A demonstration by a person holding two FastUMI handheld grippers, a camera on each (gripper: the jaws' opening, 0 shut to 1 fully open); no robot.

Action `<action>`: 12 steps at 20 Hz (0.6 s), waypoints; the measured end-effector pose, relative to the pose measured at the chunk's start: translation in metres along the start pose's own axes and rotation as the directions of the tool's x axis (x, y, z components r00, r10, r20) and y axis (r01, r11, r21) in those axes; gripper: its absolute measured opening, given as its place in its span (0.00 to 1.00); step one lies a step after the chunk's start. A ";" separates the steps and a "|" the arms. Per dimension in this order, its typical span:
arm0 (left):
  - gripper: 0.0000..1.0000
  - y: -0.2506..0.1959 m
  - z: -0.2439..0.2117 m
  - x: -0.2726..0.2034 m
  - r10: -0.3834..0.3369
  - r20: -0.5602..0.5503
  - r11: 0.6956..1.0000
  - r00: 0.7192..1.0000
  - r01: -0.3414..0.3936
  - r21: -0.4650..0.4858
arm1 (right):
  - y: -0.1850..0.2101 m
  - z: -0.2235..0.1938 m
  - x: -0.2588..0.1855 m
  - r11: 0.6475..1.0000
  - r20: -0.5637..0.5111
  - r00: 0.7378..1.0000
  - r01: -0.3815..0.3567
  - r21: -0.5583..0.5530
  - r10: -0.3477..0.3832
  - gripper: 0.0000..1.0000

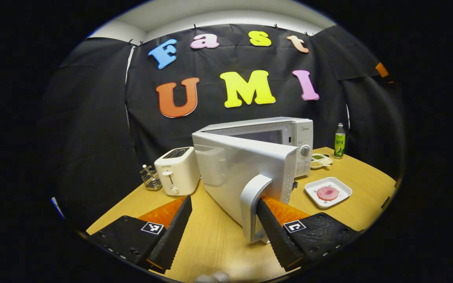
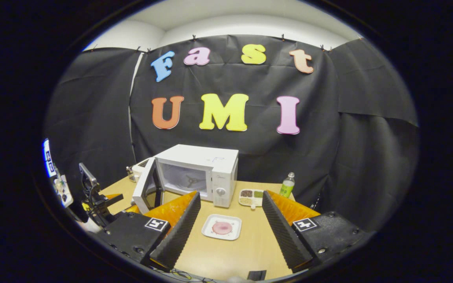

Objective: Open the microwave oven with the left hand, put the food in, and close the microwave oven.

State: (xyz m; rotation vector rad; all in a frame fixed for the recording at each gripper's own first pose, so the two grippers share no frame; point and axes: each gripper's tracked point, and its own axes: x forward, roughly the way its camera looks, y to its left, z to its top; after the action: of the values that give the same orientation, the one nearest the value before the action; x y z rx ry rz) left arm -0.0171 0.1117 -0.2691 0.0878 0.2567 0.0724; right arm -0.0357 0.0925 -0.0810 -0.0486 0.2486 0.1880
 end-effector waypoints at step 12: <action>0.95 0.116 -0.032 -0.055 0.215 -0.079 0.977 0.973 -0.214 0.015 | 0.025 -0.044 0.046 0.997 -0.080 0.994 -0.076 0.008 0.077 1.00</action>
State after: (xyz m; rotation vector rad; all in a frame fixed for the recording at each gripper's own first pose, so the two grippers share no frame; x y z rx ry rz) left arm -0.0856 0.2247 -0.2746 0.1184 0.3275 0.2906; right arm -0.0068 0.1222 -0.1359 -0.0419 0.3309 0.2621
